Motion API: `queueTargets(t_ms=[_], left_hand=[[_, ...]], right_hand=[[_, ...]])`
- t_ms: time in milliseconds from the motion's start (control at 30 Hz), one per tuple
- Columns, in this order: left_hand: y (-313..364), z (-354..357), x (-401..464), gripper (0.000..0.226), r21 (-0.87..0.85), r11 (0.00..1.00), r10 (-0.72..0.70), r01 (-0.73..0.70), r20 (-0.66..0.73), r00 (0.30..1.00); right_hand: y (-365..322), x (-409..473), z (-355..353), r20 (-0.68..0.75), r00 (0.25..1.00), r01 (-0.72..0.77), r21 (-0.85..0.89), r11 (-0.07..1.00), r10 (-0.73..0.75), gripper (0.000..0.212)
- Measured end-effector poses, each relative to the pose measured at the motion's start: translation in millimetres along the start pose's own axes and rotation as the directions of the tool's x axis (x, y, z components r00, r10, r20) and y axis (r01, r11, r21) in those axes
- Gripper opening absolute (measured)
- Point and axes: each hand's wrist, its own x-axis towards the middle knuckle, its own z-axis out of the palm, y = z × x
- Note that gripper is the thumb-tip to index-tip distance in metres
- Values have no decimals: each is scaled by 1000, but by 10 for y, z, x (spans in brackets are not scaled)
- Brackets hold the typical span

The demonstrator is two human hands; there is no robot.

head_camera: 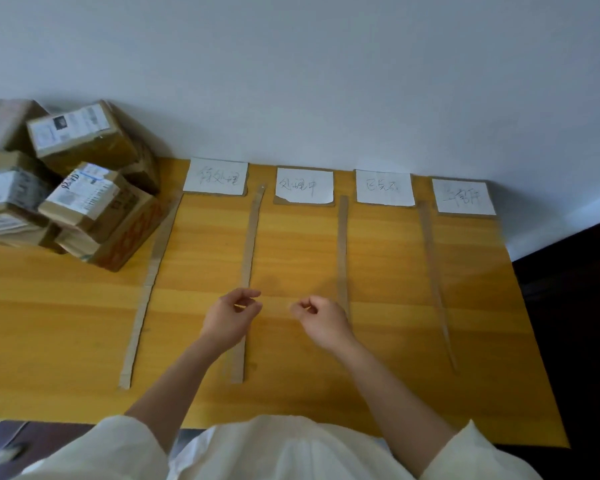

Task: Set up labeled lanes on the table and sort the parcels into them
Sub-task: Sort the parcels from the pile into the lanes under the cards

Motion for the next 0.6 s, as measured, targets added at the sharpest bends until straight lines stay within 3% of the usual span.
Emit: queueTargets(t_ms=[433, 600], left_hand=[[-1100, -1873, 352, 17, -120, 992, -43, 26, -144, 989], [-1407, -2305, 436, 22, -209, 977, -88, 40, -228, 970]], right_hand=[[-1626, 402, 1740, 4, 1000, -15, 98, 995, 14, 23], [-2201, 541, 2117, -27, 1000, -3, 165, 986, 7, 47]])
